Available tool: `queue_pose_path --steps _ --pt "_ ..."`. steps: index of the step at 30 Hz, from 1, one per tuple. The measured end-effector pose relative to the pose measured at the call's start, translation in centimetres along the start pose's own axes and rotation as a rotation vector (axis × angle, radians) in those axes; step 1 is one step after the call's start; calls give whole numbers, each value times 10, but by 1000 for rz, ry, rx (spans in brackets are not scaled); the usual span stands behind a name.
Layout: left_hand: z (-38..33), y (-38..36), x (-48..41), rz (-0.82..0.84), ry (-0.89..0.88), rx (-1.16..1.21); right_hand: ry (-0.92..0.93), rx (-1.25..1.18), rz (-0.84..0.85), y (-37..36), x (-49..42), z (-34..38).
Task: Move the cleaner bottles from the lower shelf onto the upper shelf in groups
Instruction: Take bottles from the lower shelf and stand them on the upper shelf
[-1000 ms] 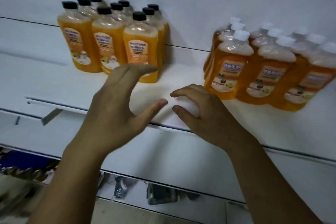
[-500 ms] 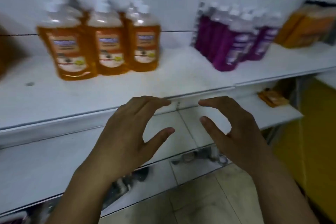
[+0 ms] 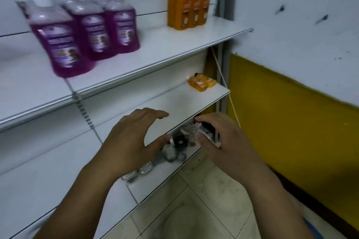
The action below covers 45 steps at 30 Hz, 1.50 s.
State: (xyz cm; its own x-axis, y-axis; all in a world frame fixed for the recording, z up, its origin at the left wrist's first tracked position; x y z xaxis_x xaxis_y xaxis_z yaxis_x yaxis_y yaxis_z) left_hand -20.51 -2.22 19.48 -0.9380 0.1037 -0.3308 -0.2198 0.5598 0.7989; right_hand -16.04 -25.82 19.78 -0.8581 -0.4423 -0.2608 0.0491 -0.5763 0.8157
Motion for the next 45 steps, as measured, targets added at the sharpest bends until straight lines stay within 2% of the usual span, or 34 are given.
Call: queue_pose_path --steps 6,12,21,25,31,39,45 --pt "-11 -71 -104 62 -44 52 -89 44 -7 26 -48 -94" --pt "6 -134 -221 116 -58 76 -102 47 -33 37 -125 -176" --pt "28 -201 -340 175 12 54 -122 3 30 41 -226 -288" --pt "36 -246 -378 138 155 152 -98 -98 64 35 -280 -354" --pt "56 -322 -443 33 487 322 -108 -271 207 12 -356 -450" --pt "129 -399 -473 -72 960 473 -183 -283 314 -69 -441 -532" --pt "203 -464 -510 -233 1069 650 -175 -309 293 -162 -509 -578"
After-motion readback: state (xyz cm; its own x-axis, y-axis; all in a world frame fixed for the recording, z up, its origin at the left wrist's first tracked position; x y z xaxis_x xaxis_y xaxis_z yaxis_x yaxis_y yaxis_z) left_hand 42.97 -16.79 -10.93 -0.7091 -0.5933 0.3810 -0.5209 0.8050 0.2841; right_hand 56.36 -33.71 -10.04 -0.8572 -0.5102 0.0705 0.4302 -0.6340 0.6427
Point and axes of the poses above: each hand's wrist, its own x-axis away from the middle knuckle, its own y-axis out of the back of the hand, z = x × y, the point moved 4 cm from there along -x, towards the middle knuckle, and after that the axes turned 7 degrees about x, right-handed, at the moved point
